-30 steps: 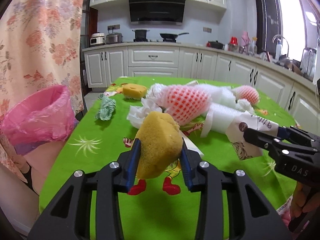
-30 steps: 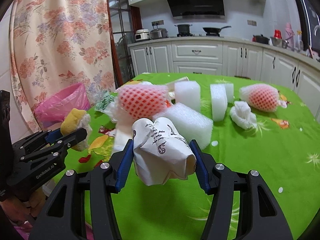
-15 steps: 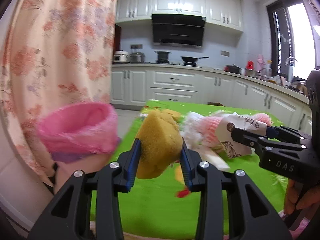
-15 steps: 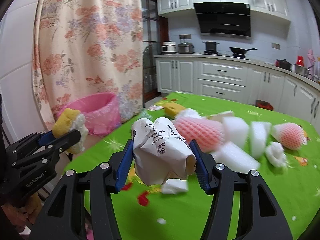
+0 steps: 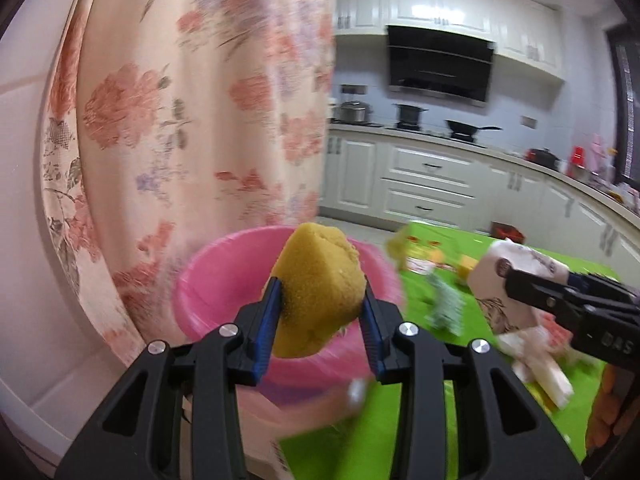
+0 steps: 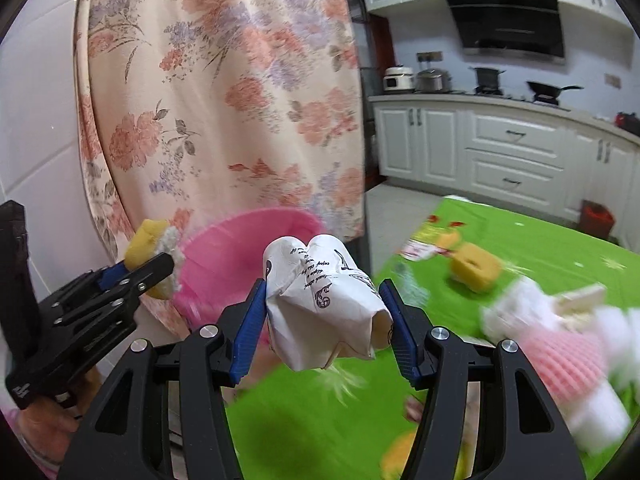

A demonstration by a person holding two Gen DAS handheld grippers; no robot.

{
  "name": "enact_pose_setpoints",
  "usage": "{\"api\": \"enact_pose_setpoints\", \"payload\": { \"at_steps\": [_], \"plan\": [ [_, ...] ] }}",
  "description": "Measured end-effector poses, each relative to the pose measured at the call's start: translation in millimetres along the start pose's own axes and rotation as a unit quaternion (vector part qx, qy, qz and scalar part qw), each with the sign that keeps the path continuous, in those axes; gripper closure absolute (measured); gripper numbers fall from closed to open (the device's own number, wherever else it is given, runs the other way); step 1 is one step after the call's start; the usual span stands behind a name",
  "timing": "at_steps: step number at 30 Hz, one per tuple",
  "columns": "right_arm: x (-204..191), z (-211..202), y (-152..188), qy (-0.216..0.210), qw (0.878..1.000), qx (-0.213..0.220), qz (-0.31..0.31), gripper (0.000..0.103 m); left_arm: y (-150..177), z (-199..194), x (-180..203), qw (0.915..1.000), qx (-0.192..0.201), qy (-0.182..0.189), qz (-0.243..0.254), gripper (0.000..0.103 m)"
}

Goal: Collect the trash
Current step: 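Carry the sponge and paper cup to the pink wastebasket and open both tools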

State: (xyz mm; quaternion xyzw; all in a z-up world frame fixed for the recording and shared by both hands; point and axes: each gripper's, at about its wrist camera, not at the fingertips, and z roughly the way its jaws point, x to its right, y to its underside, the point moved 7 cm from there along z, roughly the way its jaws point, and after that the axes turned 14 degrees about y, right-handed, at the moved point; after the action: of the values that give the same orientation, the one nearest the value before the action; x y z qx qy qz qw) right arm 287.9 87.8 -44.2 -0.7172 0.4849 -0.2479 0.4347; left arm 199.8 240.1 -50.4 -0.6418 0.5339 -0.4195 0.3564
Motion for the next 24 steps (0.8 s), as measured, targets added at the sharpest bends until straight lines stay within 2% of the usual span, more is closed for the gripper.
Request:
{"api": "enact_pose_setpoints", "payload": {
  "at_steps": [6, 10, 15, 17, 19, 20, 24],
  "plan": [
    [-35.6, 43.2, -31.6, -0.012, 1.0, -0.018, -0.002, 0.046, -27.0, 34.3, -53.6, 0.9997, -0.012, -0.014, -0.018, 0.066],
    [-45.1, 65.0, -33.1, -0.006, 1.0, -0.03, -0.001, 0.046, -33.6, 48.8, -77.2, 0.9992, -0.021, -0.023, -0.026, 0.066],
    [-61.0, 86.8, -31.8, -0.007, 0.999, -0.038, -0.012, 0.044, -30.3, 61.4, -91.1, 0.9986, -0.031, -0.016, -0.038, 0.065],
    [-65.0, 92.9, -31.7, -0.007, 0.999, -0.042, -0.012, 0.043, -26.7, 66.4, -95.0, 0.9983, -0.037, -0.013, -0.044, 0.061],
    [-67.8, 98.3, -30.2, -0.013, 0.999, -0.045, -0.011, 0.029, -23.7, 71.1, -96.9, 0.998, -0.044, -0.007, -0.045, 0.053],
    [-68.0, 98.8, -29.1, -0.015, 0.999, -0.043, -0.011, 0.021, -23.2, 71.3, -97.5, 0.998, -0.044, -0.01, -0.043, 0.045],
    [-61.8, 86.9, -28.5, -0.02, 0.999, -0.02, -0.022, 0.021, -24.8, 63.3, -103.6, 0.9981, -0.032, -0.022, -0.047, 0.036]
  ]
}}
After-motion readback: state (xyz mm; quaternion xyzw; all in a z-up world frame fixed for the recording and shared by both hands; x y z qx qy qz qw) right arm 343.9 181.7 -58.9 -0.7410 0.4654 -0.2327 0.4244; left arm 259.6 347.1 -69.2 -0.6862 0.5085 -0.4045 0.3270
